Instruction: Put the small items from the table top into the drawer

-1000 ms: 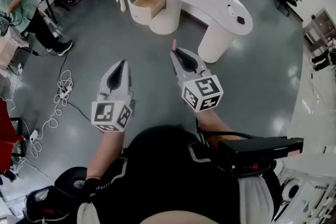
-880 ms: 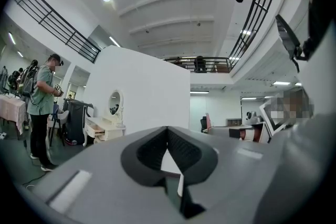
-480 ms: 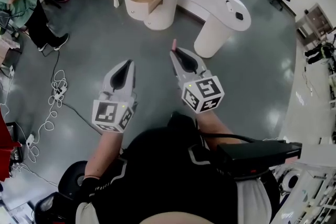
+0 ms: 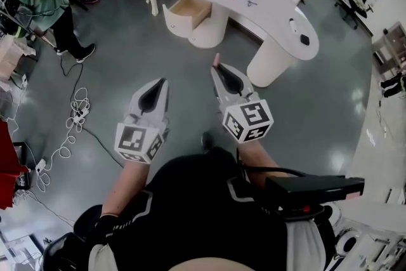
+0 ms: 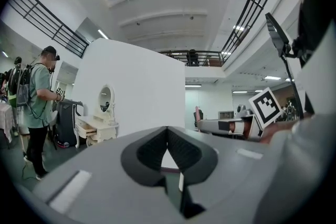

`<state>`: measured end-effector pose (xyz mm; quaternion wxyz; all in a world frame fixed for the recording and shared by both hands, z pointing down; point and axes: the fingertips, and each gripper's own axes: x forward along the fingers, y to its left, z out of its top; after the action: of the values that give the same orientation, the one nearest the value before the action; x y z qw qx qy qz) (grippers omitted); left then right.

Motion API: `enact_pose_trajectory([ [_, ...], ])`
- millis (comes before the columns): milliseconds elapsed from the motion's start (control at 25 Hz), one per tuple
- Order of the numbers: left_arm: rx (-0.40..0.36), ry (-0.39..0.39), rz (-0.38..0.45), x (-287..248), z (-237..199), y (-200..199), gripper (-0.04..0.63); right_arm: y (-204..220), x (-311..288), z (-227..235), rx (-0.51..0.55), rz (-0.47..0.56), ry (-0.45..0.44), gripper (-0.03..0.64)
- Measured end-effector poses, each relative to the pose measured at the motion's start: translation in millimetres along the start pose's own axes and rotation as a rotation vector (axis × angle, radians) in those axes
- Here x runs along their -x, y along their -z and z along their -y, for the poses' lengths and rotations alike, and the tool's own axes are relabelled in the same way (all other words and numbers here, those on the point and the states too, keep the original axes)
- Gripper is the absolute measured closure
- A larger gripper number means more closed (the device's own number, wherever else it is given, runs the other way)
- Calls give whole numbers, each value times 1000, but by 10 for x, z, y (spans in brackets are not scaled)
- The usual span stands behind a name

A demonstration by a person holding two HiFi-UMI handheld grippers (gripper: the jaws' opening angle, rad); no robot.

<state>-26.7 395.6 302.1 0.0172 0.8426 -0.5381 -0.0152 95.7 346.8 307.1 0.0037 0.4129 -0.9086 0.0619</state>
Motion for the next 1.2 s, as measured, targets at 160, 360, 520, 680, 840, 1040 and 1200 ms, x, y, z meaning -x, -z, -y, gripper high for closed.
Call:
enact_pose_trajectory([
  [160, -6, -28, -4, -340, -79, -31, 597, -58, -235, 269, 1, 1, -29, 566],
  [360, -4, -56, -7, -693, -107, -77, 596, -141, -413, 597, -12, 9, -57, 566],
  [520, -12, -100, -7, -943, -158, -127, 595, -172, -548, 837, -17, 11, -91, 566],
  [680, -4, -117, -27, -1168, -170, -80, 595, -181, -655, 1021, 6, 13, -125, 566],
  [840, -6, -109, -26, -1400, -185, -74, 595, -154, -781, 1264, -22, 5, -130, 566],
  [1040, -23, -86, -45, -1624, -169, -84, 596, -109, -879, 1484, -45, -6, -130, 566],
  [1200, -15, -74, -48, -1790, -239, -24, 595, -74, -1015, 1537, -49, -1, -139, 566],
])
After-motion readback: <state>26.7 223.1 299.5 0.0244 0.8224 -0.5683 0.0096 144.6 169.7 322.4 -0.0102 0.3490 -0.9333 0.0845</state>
